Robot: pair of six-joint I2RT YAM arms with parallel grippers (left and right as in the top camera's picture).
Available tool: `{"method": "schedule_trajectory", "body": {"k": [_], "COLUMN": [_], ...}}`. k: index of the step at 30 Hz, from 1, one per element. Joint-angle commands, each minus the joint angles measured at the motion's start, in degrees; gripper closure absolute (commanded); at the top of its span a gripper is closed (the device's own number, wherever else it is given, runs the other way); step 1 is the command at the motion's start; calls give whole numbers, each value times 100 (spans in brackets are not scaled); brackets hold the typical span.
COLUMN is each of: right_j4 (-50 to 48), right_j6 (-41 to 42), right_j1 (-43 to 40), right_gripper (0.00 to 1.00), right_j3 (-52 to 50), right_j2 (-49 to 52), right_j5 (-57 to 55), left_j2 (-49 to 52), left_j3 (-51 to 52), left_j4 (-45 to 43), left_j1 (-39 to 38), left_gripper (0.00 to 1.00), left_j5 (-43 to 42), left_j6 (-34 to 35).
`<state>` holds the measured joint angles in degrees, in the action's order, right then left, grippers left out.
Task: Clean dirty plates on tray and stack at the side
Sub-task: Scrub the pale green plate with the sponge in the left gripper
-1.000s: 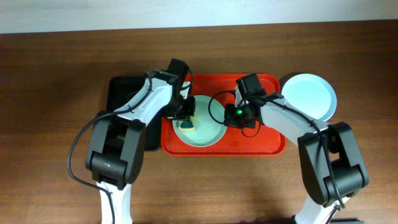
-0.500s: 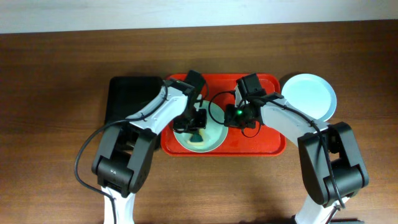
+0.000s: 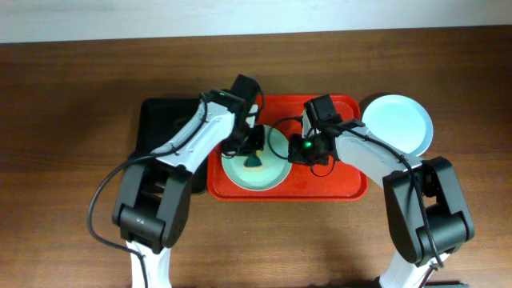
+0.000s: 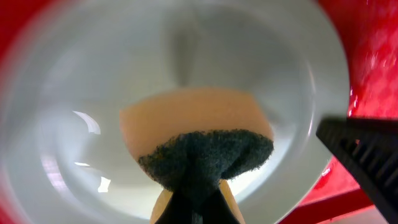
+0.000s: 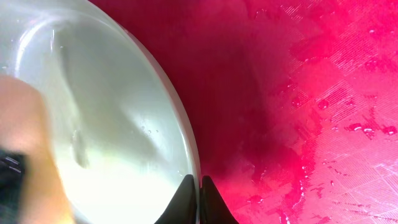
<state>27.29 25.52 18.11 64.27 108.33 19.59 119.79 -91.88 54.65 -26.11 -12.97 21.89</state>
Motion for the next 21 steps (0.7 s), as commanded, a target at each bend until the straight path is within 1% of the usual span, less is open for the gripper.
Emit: {"method": "schedule_trajectory", "body": {"k": [1, 4, 9, 21], "right_j4": [-9, -9, -11, -9], "right_j6": [28, 28, 28, 28], "right_j1": [44, 42, 42, 42], "right_gripper": [96, 96, 96, 96], "right_j3": [-63, -63, -63, -63], "right_j2": [24, 26, 26, 26], "right_j5": [9, 9, 7, 9], "left_j2": [-249, -247, -236, 55], "left_j3": [-90, -85, -85, -85], "left_j4": [87, 120, 114, 68], "left_j1": [39, 39, 42, 39], "left_gripper": [100, 99, 100, 100], "left_j5": [761, 1075, 1285, 1172], "left_j6": [-114, -109, -81, -90]}}
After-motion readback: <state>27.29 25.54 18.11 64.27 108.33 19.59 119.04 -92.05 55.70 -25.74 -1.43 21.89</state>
